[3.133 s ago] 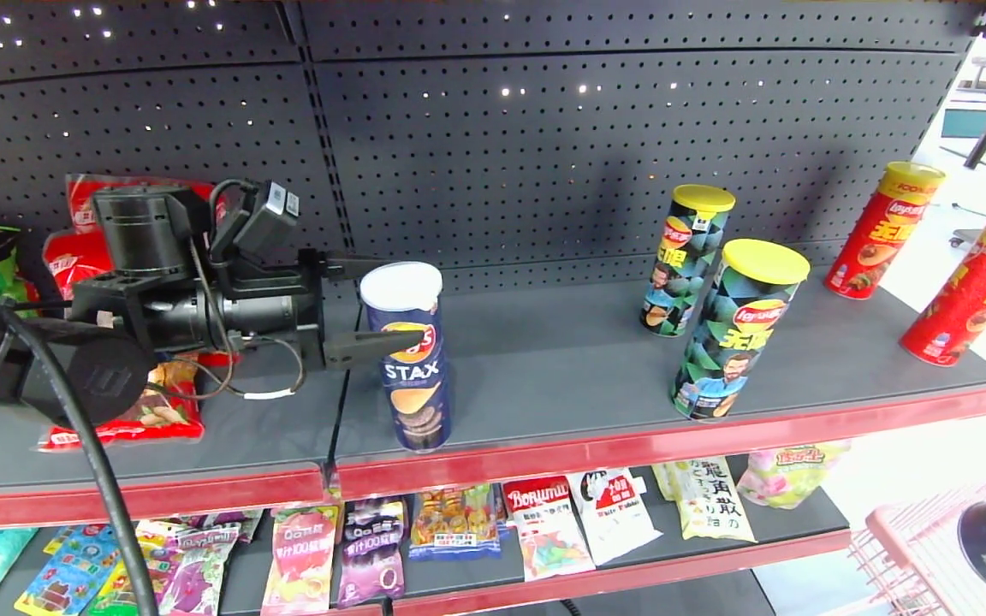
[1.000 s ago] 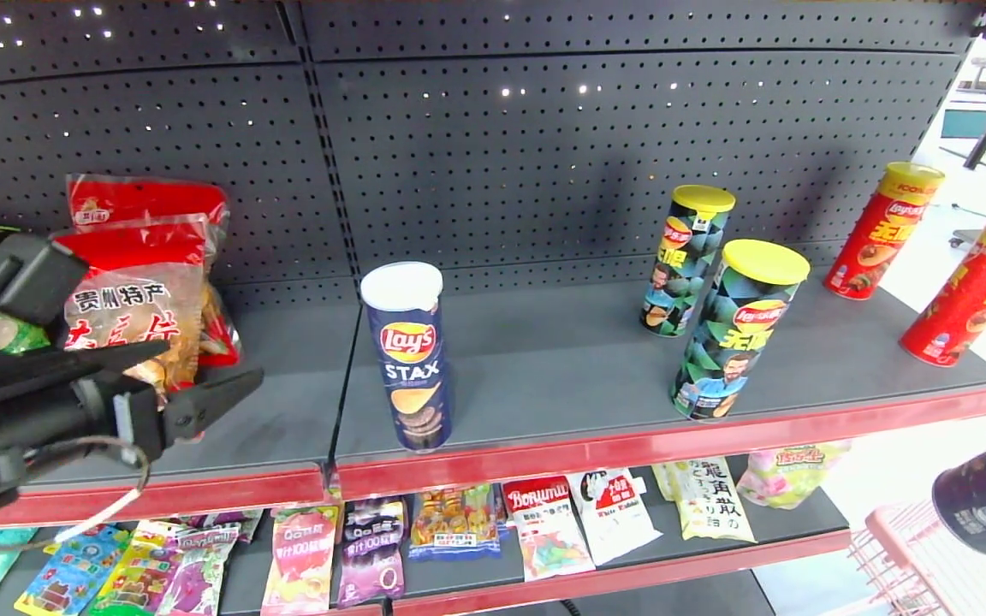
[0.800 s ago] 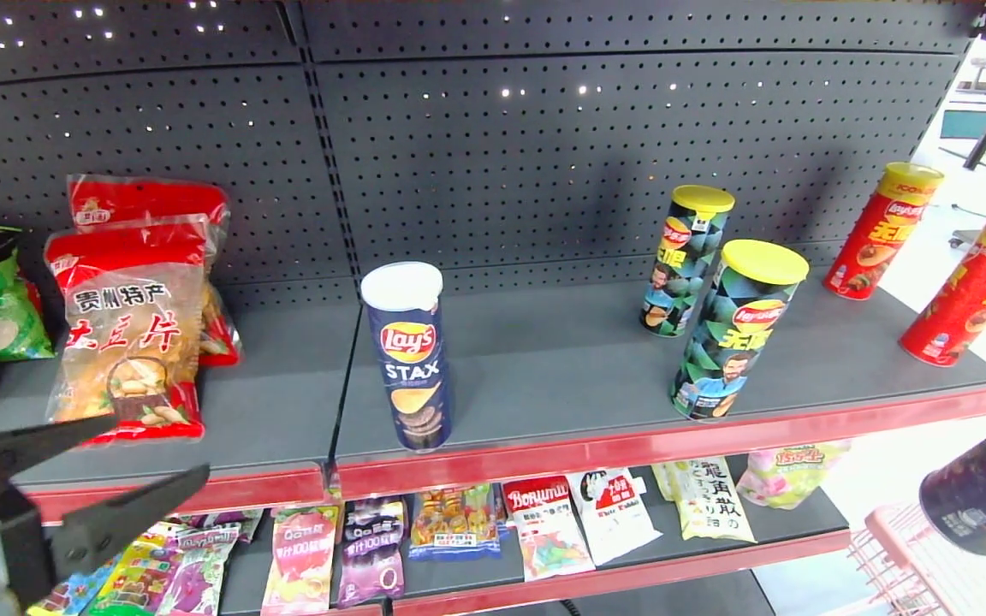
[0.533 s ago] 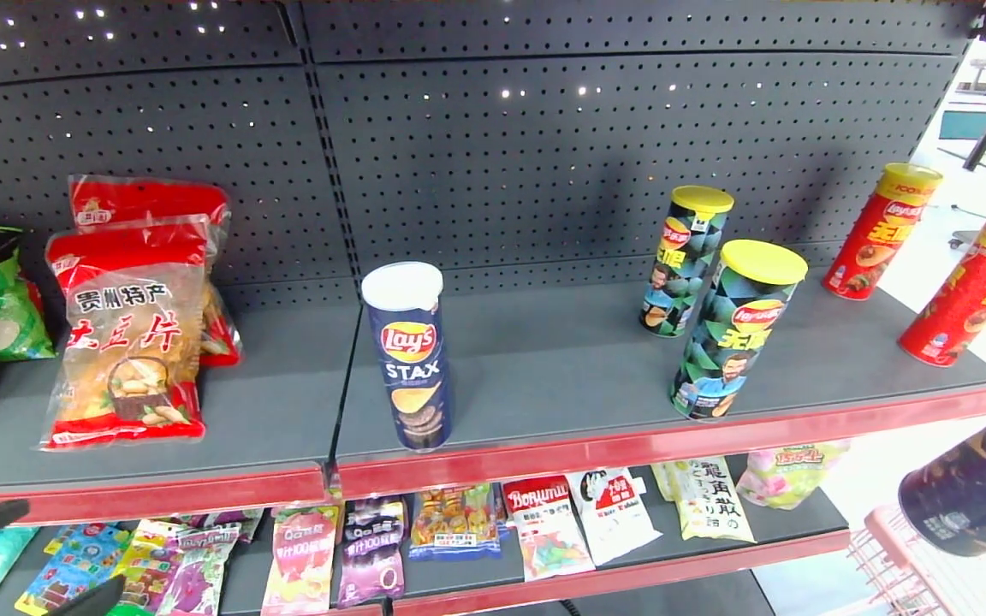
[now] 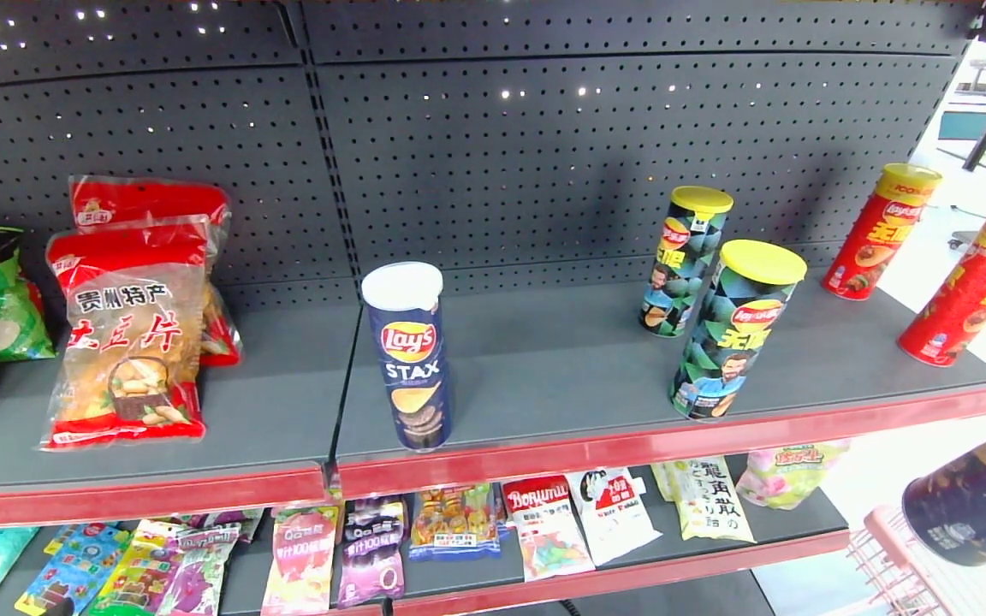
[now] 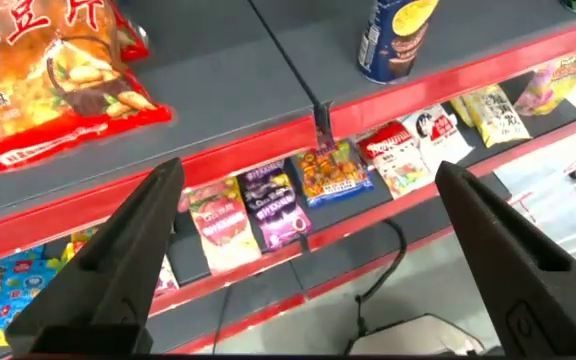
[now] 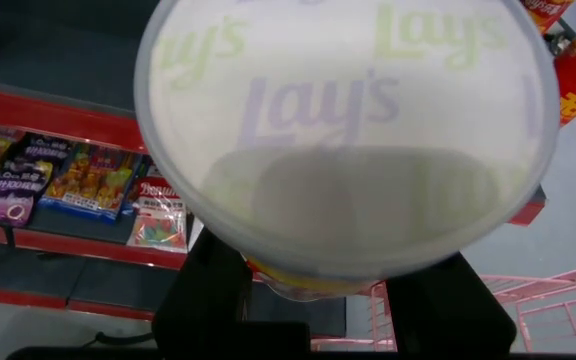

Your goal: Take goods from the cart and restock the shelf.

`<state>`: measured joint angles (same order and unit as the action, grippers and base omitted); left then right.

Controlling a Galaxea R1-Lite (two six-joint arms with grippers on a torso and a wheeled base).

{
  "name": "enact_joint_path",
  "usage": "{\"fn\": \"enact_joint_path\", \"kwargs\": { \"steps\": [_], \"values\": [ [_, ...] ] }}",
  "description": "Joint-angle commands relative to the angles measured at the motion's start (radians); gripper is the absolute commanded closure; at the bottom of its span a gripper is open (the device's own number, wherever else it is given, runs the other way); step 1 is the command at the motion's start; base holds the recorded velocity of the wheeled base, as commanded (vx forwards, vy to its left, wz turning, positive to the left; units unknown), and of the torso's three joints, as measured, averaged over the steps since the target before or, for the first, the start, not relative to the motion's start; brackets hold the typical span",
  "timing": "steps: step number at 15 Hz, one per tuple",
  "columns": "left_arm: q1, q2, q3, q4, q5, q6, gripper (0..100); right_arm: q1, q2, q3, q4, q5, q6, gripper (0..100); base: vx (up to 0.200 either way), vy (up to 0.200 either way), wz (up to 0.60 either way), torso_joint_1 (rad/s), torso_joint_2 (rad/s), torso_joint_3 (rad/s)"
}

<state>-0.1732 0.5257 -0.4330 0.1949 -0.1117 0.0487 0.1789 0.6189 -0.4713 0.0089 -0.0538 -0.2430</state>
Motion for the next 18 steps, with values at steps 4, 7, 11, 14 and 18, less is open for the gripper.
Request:
{"fn": "enact_joint_path", "kwargs": {
  "steps": [4, 7, 11, 14, 18],
  "values": [
    [0.000, -0.082, 0.051, 0.003, 0.001, 0.003, 0, 0.001, -0.028, 0.019, 0.000, -0.001, -0.001, 100, 0.000, 0.000, 0.00, 0.000, 0.00, 0.000],
    [0.000, -0.101, 0.074, 0.003, 0.001, 0.003, 0, 0.001, -0.028, 0.023, 0.000, -0.001, -0.001, 100, 0.000, 0.000, 0.00, 0.000, 0.00, 0.000],
    [0.000, -0.099, 0.074, 0.003, 0.000, 0.005, 0, 0.001, -0.030, 0.028, -0.001, -0.001, 0.001, 100, 0.000, 0.000, 0.30, 0.000, 0.00, 0.001],
    [0.000, -0.101, 0.079, 0.003, 0.000, 0.005, 0, 0.001, -0.030, 0.029, -0.001, -0.001, 0.002, 100, 0.000, 0.000, 0.60, -0.001, 0.00, 0.002],
    [0.000, -0.130, 0.092, 0.003, 0.000, 0.005, 0, 0.001, -0.038, 0.029, -0.001, 0.000, 0.002, 100, 0.000, 0.000, 0.45, 0.005, 0.00, -0.001]
  ]
}}
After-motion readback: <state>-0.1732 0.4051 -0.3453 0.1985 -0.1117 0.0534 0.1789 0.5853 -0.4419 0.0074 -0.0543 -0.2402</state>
